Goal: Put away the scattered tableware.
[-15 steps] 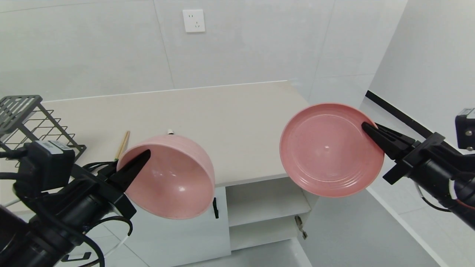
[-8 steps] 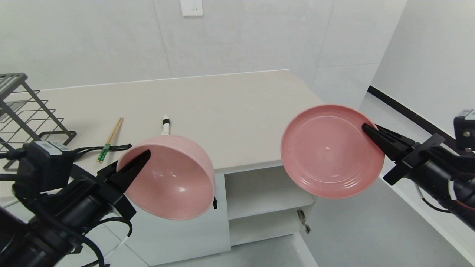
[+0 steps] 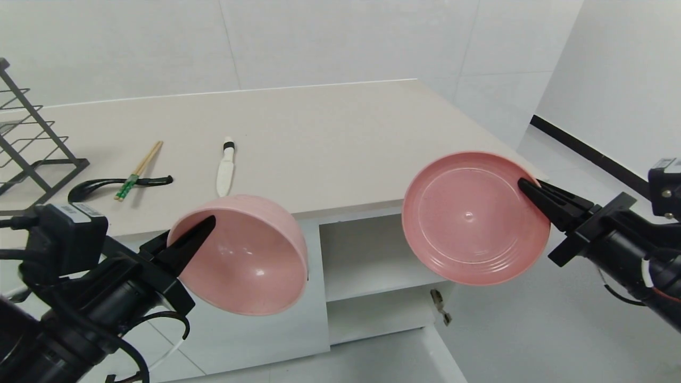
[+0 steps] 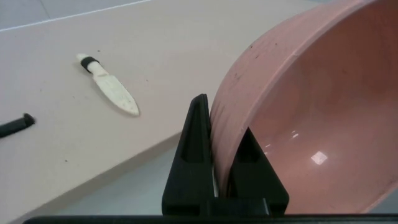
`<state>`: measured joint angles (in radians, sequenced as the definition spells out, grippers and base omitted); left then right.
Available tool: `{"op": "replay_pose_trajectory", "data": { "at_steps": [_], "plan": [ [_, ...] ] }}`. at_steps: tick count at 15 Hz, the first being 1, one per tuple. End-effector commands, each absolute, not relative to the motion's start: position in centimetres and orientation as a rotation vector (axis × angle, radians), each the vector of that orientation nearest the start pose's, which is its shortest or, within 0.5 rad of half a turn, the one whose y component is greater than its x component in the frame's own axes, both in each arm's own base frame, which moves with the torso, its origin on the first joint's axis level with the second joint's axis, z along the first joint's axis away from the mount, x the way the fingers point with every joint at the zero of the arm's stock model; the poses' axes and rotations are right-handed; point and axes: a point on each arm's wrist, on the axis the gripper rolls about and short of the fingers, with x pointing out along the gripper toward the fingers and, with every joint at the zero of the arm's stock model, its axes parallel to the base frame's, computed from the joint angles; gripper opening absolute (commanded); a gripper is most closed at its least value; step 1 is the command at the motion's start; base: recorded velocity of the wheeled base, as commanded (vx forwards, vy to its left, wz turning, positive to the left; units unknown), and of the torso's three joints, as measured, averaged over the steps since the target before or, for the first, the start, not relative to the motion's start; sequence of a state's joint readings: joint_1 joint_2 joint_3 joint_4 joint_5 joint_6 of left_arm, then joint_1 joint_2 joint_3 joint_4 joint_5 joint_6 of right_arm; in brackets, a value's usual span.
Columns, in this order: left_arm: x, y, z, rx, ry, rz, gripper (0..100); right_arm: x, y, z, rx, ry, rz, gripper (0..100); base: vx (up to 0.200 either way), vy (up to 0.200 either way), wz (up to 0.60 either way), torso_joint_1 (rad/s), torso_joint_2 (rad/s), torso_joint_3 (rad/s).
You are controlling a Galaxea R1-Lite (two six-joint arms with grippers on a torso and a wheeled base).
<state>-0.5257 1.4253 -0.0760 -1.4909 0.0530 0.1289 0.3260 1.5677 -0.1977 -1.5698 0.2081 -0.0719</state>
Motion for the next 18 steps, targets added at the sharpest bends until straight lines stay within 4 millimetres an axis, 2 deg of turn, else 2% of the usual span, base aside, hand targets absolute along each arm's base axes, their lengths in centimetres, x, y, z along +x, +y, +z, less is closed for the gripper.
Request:
{"op": "replay_pose_trajectory", "data": {
  "at_steps": [1, 13, 18],
  "plan": [
    [14.8, -8.4, 15.7, 0.087, -0.162, -0.462, 0, 19.6, 7.1, 16.4, -0.058, -0.221, 0.526, 0, 0.0, 0.0, 0.0, -0.261, 0.48, 0.222],
    [15.3, -9.0, 14.3, 0.112, -0.09, -0.483, 0, 19.5, 7.2, 16.2, -0.06, -0.213, 0.529, 0, 0.0, 0.0, 0.0, -0.253, 0.41, 0.167],
    [15.4, -9.1, 14.1, 0.114, -0.081, -0.484, 0, 19.5, 7.2, 15.5, -0.077, -0.184, 0.531, 0, 0.0, 0.0, 0.0, -0.079, 0.26, 0.082]
  ]
}}
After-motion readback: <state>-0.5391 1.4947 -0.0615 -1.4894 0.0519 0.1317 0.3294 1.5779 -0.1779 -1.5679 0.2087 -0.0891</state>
